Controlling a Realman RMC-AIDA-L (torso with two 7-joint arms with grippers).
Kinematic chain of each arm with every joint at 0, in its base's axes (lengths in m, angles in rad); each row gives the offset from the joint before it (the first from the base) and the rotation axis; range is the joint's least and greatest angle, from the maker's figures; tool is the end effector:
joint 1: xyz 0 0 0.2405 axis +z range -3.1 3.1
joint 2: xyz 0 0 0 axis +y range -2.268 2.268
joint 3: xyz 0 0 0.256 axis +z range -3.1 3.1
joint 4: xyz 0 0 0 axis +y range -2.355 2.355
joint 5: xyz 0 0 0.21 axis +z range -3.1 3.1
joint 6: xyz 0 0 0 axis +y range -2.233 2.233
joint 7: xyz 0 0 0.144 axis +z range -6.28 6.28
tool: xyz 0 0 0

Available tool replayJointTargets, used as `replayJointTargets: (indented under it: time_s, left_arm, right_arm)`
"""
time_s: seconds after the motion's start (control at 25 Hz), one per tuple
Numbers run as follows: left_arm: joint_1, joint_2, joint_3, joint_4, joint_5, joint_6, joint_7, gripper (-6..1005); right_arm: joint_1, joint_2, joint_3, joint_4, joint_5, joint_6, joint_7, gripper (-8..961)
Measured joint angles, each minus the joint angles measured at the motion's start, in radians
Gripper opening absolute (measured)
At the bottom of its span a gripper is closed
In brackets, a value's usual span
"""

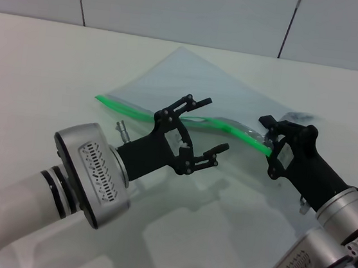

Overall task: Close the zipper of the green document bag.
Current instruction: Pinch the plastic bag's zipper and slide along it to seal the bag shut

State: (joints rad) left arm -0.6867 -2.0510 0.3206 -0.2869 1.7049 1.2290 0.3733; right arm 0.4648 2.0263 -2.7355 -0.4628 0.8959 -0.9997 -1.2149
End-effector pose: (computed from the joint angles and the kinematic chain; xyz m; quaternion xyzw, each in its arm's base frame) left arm -0.2333 0.3194 -0.1036 -0.8741 0.1525 -0.2154 0.4079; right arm 0.2552 0.3119 -0.0989 -0.7763 -0.3594 -0.0131 0.5177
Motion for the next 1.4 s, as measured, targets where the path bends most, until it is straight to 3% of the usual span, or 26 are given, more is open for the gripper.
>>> replayJointTargets:
  time_s: [0.76, 1.16, 1.4]
  left_arm:
    - [-0.01, -0.003, -0.008, -0.023, -0.002, -0.003, 0.255, 711]
    - [-0.009, -0.003, -0.008, -0.037, -0.006, -0.003, 0.33, 450]
    - [-0.01, -0.003, -0.008, -0.037, -0.007, -0.003, 0.35, 208]
  right_arm:
    - [0.0, 0.003, -0.029, -0.01, -0.002, -0.007, -0.009, 47]
    - [0.0, 0.003, -0.029, -0.01, -0.002, -0.005, -0.009, 48]
    - [0.001, 0.003, -0.031, -0.01, -0.002, -0.002, -0.009, 48]
